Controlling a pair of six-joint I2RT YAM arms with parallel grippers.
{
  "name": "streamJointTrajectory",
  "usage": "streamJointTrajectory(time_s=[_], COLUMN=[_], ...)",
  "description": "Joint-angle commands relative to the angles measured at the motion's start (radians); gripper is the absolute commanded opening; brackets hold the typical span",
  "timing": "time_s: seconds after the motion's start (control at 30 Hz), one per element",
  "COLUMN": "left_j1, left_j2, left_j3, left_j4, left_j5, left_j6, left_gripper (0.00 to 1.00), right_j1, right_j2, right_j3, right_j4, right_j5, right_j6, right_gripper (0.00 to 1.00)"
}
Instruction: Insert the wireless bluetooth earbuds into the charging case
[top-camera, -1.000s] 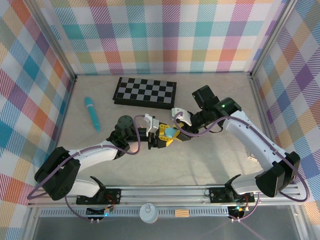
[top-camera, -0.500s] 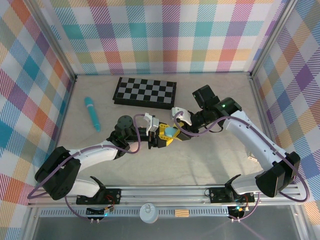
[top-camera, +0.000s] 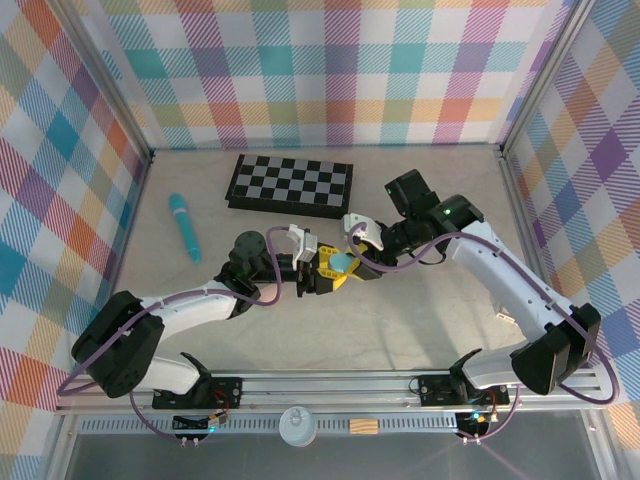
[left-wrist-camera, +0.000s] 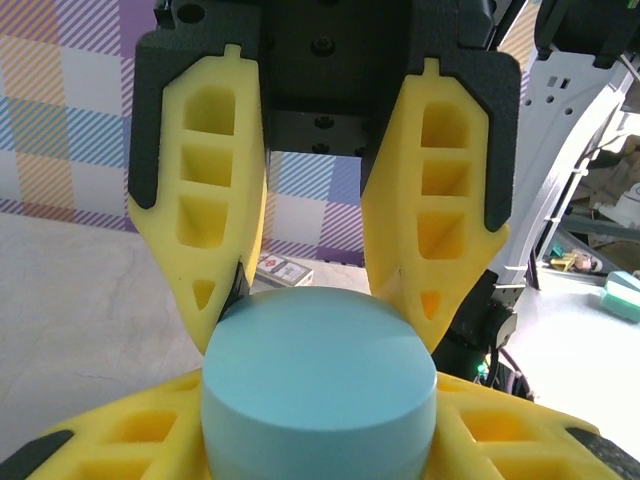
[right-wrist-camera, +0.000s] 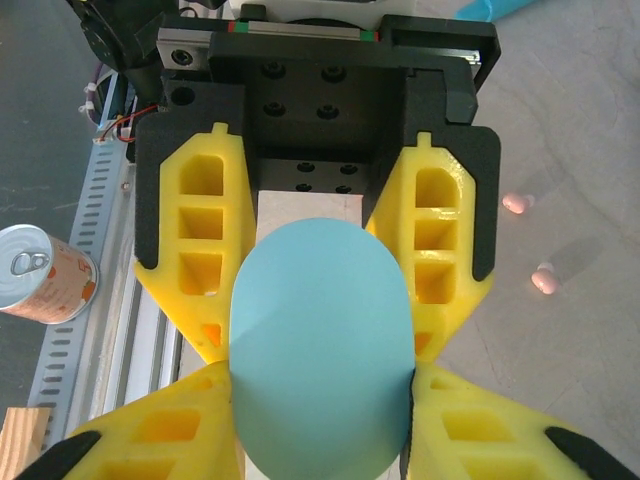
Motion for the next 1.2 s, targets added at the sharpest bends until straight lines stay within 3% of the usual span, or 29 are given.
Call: streamJointTrajectory(time_s=[0.0, 0.2, 0.37, 0.5, 1.17], left_j1=[-0.015, -0.015, -0.014, -0.015, -0.015], left_j2=[-0.002, -0.008, -0.01, -0.014, -0.071], left_j3=[0.007, 0.005, -0.005, -0.015, -0.019], left_j4=[0.097, 0.103, 0.106, 0.11, -0.021], left_j5=[0.056, 0.059, 0.053, 0.051, 0.058], left_j6=[-0.002, -0.001, 0.007, 0.015, 0.099], left_gripper=[0.36, 0.28, 0.27, 0.27, 0.27], right_j1=[-0.003, -0.003, -0.003, -0.006, -0.043], right_j2=[0.004, -0.004, -0.024, -0.05, -0.065], right_j3=[0.0, -0.007, -0.017, -0.028, -0.017], right_j4=[0.031, 0.035, 0.074, 0.095, 0.114], right_j5=[-0.004, 0.002, 0.013, 0.013, -0.024], right_j6=[0.004, 0.006, 0.026, 0.038, 0.102], right_gripper=[0.27, 0.32, 0.47, 0.53, 0.57])
